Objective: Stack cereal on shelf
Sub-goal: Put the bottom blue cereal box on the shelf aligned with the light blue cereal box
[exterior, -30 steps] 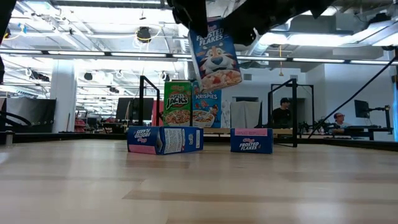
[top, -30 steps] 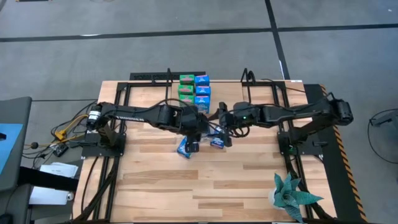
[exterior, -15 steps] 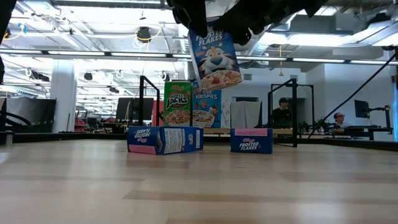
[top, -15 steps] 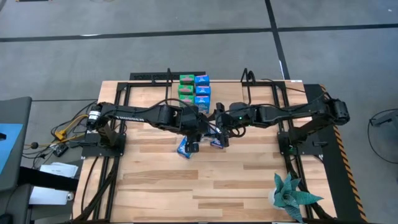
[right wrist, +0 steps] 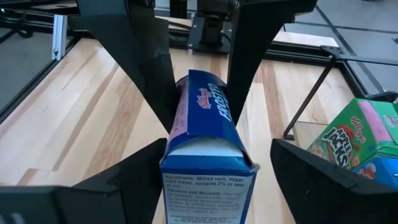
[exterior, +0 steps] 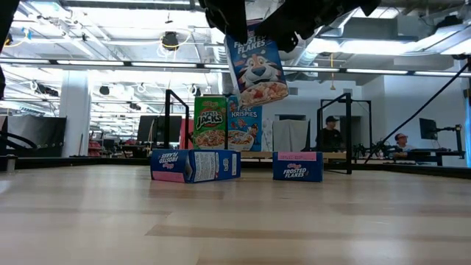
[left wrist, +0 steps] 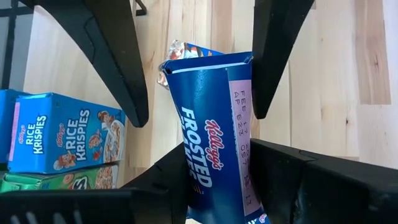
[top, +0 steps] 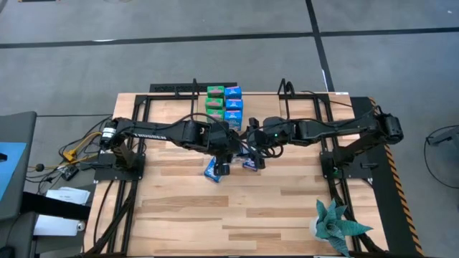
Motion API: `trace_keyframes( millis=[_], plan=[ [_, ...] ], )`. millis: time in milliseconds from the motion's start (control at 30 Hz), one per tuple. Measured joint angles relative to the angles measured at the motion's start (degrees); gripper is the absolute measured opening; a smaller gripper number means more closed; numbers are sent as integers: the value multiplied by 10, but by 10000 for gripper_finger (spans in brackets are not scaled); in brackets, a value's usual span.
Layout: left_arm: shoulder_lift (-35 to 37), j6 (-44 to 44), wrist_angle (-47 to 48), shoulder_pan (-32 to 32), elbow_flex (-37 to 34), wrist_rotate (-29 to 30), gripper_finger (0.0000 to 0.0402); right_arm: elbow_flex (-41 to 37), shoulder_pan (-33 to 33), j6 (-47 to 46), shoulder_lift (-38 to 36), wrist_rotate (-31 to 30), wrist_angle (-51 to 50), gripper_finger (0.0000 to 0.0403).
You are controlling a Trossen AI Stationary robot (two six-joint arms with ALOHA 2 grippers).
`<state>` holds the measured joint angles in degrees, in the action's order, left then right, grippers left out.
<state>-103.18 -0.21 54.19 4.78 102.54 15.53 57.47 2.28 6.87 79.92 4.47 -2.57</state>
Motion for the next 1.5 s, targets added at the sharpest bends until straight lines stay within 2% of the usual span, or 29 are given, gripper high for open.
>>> trace_keyframes(
  millis=[467,800,1500],
  plan=[
    [0,0,-6,-6,0,8,133,38,1,1,0,-2,-18,301],
    [0,0,-12,-6,0,13,133,37,5,-4,12,-2,-49,301],
    [0,-2,6,-6,0,17,133,37,4,-4,18,-17,-43,301]
  ],
)
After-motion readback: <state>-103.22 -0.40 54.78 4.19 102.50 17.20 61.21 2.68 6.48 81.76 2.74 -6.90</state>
